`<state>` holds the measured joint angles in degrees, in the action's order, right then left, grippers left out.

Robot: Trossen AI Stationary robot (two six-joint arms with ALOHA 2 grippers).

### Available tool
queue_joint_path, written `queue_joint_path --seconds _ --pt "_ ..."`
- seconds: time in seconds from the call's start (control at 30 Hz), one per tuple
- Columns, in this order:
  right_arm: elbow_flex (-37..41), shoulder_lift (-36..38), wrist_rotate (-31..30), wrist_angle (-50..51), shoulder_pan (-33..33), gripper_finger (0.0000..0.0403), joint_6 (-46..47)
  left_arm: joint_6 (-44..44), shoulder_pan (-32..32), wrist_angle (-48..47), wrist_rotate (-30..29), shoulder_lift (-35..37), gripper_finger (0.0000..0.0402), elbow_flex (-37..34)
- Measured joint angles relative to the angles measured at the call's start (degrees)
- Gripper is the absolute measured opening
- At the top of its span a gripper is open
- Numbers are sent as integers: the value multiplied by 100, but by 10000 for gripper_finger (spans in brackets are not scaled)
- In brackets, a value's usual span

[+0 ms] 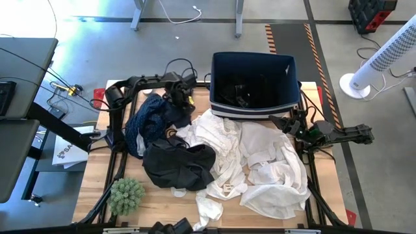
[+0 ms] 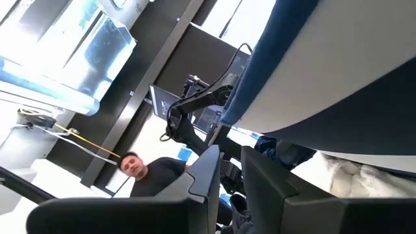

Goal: Sort clothes
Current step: Put the blue longsleeve into the blue laundry organizer

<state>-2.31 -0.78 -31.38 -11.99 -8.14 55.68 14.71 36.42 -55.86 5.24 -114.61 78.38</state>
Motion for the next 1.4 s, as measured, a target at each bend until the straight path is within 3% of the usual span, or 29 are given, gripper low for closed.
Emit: queue_joint_path --seconds 0.1,0.13,0.37,0.6,0.83,1.1,1.2,1.3,1.4 --pt "0 0 2 -4 0 59 -9 -218 -54 -43 108 98 40 -17" --pt "0 0 2 -13 1 59 -12 -265 -52 -48 115 167 25 -25" --pt "0 -2 6 -330 0 59 -220 -237 -128 -76 -97 1323 23 -34" --pt "-584 -141 16 -599 0 59 -1542 -137 -489 336 -125 2908 18 -34" --pt "-2163 -1082 362 -603 0 59 -3114 327 -1015 1423 -128 3962 21 -23" --pt "-4500 -3246 1015 -459 0 59 -4047 914 -1609 3095 -139 4317 21 -23" --pt "-5560 -4109 922 396 76 61 -4664 1004 -1752 3630 -152 4317 21 -23" --pt "-6653 -4921 892 1601 342 70 -4720 1143 -1822 3952 -170 4317 21 -23" --pt "-7654 -5678 1435 2586 660 91 -4907 1295 -1867 4127 -161 4317 21 -23"
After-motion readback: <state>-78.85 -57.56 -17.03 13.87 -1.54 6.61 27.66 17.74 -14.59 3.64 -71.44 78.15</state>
